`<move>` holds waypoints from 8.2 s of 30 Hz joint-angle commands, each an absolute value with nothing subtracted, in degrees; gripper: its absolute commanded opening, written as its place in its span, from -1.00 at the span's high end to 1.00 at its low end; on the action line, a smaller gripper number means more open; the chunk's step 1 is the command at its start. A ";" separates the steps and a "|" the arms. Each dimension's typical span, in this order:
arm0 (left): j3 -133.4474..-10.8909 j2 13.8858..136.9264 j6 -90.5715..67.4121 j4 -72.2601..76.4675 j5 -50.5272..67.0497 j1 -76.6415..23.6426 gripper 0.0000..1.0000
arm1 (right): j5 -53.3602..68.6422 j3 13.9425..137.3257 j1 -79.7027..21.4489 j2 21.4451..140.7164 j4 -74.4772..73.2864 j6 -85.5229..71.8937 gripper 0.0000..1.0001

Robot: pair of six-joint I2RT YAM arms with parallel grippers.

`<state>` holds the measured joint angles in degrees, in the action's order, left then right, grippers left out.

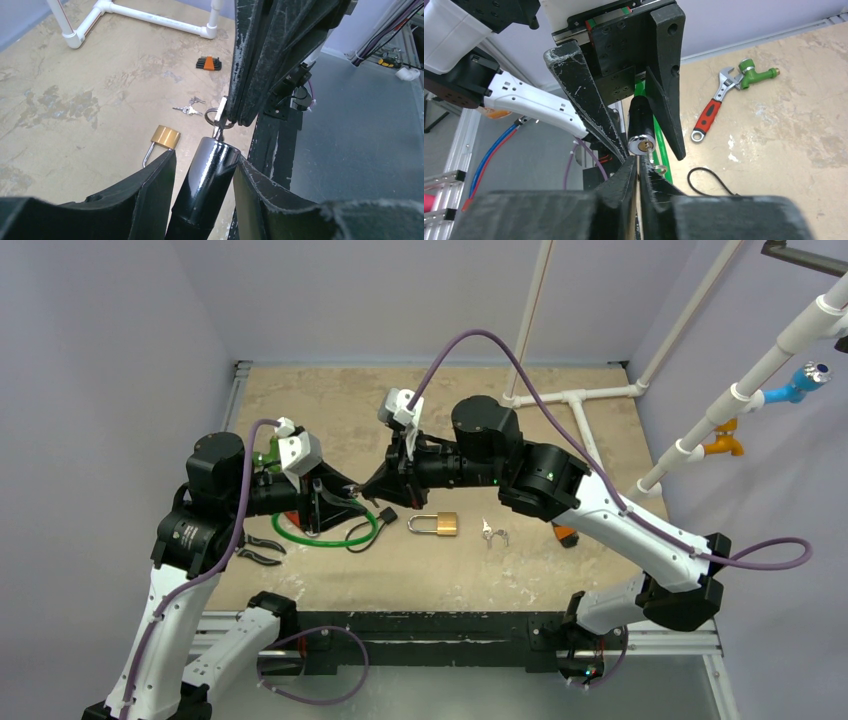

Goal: Unlock with the key
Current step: Unlock the lock.

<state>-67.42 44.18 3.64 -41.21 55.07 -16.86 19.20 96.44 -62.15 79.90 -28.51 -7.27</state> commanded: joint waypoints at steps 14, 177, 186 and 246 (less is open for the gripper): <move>-70.13 43.30 2.46 -37.02 57.07 -16.70 1.00 | 15.57 97.57 -61.97 76.58 -28.24 -5.43 0.57; -87.46 55.01 -25.05 -25.87 52.45 -19.51 1.00 | 13.04 74.24 -59.58 68.31 1.75 -17.27 0.85; -90.61 55.45 -26.35 -23.16 53.07 -13.51 1.00 | 9.21 64.65 -59.64 61.66 0.32 -18.32 1.00; -82.06 56.08 8.39 -43.76 85.67 -4.31 0.54 | 20.21 75.39 -59.72 64.39 -5.94 -13.69 1.00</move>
<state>-80.88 56.45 6.37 -43.51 82.87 -3.46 18.96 72.07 -59.64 63.94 -12.43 -14.04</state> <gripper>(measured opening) 0.288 0.092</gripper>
